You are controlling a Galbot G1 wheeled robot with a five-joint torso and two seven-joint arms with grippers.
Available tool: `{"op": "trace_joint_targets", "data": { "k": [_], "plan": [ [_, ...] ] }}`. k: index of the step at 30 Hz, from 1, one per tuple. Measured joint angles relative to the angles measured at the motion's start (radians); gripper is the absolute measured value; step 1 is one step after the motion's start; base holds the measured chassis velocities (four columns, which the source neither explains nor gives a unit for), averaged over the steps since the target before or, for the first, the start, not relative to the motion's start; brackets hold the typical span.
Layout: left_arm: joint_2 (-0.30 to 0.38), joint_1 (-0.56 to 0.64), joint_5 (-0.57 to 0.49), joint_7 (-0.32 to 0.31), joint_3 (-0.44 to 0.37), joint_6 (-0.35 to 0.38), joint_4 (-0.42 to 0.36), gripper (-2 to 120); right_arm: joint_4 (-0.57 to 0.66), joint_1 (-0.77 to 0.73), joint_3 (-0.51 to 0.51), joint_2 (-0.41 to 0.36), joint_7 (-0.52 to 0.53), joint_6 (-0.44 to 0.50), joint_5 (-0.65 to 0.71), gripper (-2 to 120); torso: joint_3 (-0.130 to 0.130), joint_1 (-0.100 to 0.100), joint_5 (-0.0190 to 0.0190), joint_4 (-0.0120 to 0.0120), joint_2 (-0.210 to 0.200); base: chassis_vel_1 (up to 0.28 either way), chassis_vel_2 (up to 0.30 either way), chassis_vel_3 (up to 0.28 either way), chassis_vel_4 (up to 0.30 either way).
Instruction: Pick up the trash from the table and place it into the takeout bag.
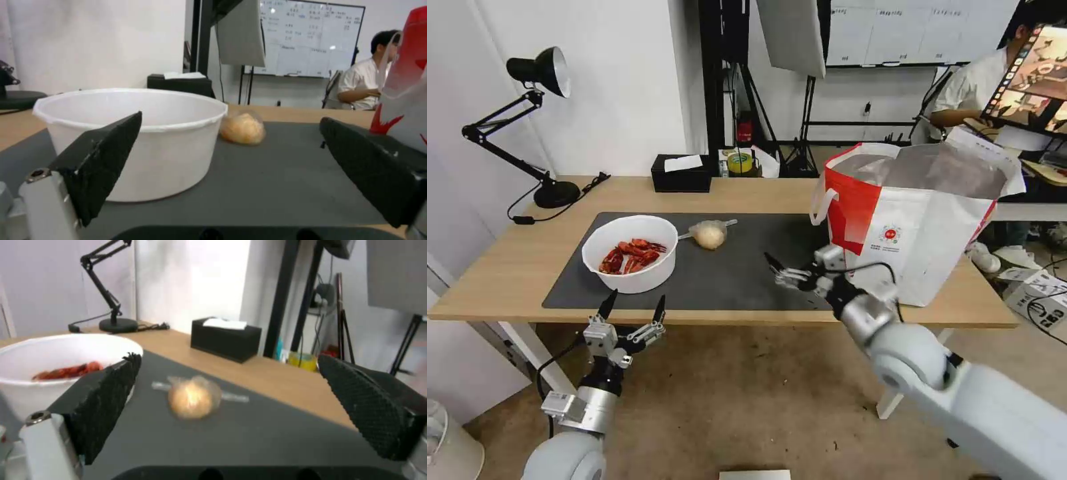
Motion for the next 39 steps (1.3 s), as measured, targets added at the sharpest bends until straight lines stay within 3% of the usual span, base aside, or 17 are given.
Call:
{"op": "trace_joint_targets", "data": {
  "k": [3,8,11,20,23,27,39],
  "plan": [
    [0.0,-0.001,-0.002,-0.001,-0.002,0.0,0.003,100,-0.098,0.165,-0.113,0.063,0.017,-0.005,0.032,100,0.0,0.0,0.0001,0.0,0.0,0.0,0.0,0.0,0.0],
    [0.001,-0.001,-0.002,-0.002,-0.003,0.0,0.004,100,-0.19,0.258,-0.178,0.134,0.033,-0.015,0.059,100,0.0,0.0,0.0003,-0.0001,0.0,0.0,0.0,0.0,0.0],
    [0.0,0.0,-0.002,-0.003,-0.003,0.0,0.006,100,-0.283,0.322,-0.221,0.216,0.051,-0.04,0.07,100,0.0,0.0,0.0003,-0.0001,0.0,0.0,0.0,0.0,0.0],
    [-0.002,0.003,-0.002,-0.003,-0.006,0.0,0.007,100,-0.503,0.431,-0.278,0.393,0.042,-0.085,0.16,100,0.0,0.0,0.0002,0.0,0.0,0.0,0.0,0.0,0.0],
    [-0.007,0.006,0.001,-0.004,-0.001,-0.001,0.008,100,-0.676,0.486,-0.294,0.492,0.012,-0.109,0.184,100,0.0,0.0,0.0,0.0,0.0,0.0,0.0,0.0,0.0],
    [-0.008,0.01,0.002,-0.003,-0.002,-0.002,0.006,100,-0.799,0.521,-0.304,0.566,-0.027,-0.124,0.164,100,0.0,0.0,0.0002,0.0,0.0,0.0,0.0,0.0,0.0],
    [-0.01,0.019,0.001,0.003,-0.007,-0.018,0.007,100,-1.002,0.542,-0.317,0.688,-0.115,-0.177,0.118,100,0.0,0.0,0.0003,0.0,0.0,0.0,0.0,0.0,0.0]
  ]
}}
